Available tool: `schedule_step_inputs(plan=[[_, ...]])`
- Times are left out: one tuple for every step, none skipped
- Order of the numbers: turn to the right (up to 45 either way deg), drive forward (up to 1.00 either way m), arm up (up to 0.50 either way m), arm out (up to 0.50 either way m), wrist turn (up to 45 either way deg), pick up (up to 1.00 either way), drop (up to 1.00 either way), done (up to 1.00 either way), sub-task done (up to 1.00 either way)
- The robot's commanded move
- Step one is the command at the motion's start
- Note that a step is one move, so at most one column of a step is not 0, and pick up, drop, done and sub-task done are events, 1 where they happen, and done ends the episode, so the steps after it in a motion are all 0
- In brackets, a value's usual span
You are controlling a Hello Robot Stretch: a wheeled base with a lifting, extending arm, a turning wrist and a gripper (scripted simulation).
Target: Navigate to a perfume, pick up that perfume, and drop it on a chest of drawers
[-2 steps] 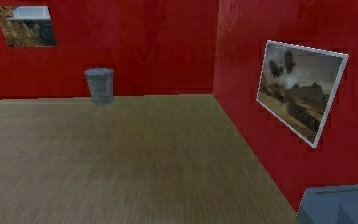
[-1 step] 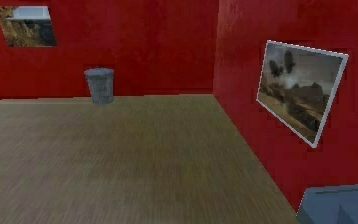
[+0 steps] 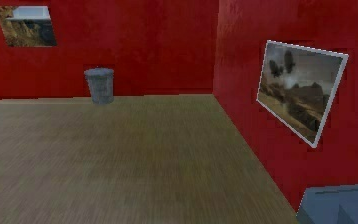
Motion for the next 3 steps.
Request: schedule_step_inputs(plan=[[0.0,0.00,0.00,0.00,45.0,0.00,0.00,0.00,0.00],[0.0,0.00,0.00,0.00,45.0,0.00,0.00,0.00,0.00],[0.0,0.00,0.00,0.00,45.0,0.00,0.00,0.00,0.00]])
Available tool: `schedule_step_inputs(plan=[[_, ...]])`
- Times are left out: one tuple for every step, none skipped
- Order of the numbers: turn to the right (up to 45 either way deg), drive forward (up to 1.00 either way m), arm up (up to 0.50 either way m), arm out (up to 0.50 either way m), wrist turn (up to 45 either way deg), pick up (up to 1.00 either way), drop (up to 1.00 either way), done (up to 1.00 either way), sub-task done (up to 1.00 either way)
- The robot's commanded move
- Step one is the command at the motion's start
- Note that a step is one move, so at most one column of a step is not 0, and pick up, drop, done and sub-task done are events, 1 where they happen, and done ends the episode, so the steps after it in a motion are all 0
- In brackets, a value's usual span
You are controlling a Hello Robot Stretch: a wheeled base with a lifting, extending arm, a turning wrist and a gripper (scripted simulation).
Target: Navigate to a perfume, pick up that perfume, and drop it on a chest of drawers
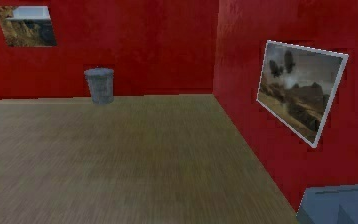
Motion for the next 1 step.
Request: schedule_step_inputs(plan=[[0.0,0.00,0.00,0.00,21.0,0.00,0.00,0.00,0.00]])
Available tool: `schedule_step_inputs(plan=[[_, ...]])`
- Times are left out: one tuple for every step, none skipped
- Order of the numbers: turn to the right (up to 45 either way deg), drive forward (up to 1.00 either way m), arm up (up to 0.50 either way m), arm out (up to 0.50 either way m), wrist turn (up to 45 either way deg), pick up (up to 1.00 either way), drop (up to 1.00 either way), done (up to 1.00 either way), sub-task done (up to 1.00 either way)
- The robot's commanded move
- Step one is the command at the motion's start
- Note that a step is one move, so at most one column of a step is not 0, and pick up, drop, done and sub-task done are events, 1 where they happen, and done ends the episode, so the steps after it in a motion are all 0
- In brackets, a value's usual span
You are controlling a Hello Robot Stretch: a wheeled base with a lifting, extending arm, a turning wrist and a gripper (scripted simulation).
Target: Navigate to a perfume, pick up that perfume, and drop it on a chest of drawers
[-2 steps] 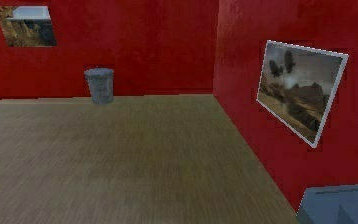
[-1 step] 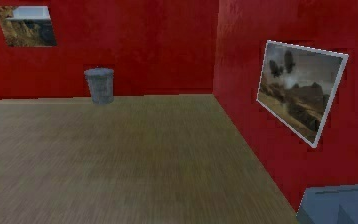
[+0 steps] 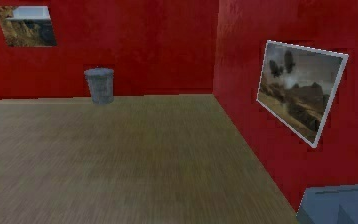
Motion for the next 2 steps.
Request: schedule_step_inputs(plan=[[0.0,0.00,-0.20,0.00,0.0,0.00,0.00,0.00,0.00],[0.0,0.00,0.00,0.00,0.0,1.00,0.00,0.00,0.00]])
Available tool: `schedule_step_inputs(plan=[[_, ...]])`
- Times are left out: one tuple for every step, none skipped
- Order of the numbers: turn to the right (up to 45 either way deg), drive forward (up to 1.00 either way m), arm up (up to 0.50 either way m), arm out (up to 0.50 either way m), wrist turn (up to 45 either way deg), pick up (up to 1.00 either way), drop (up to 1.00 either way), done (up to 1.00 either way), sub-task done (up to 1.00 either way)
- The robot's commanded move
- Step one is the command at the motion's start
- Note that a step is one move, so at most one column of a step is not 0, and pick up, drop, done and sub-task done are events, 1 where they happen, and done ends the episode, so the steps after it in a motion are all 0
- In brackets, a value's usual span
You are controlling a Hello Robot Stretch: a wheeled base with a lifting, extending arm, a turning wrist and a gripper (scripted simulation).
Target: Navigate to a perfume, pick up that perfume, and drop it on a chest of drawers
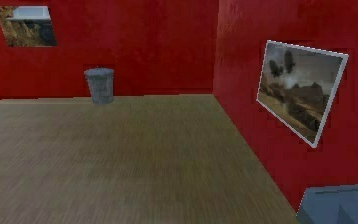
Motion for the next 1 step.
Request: schedule_step_inputs(plan=[[0.0,0.00,-0.20,0.00,0.0,0.00,0.00,0.00,0.00]])
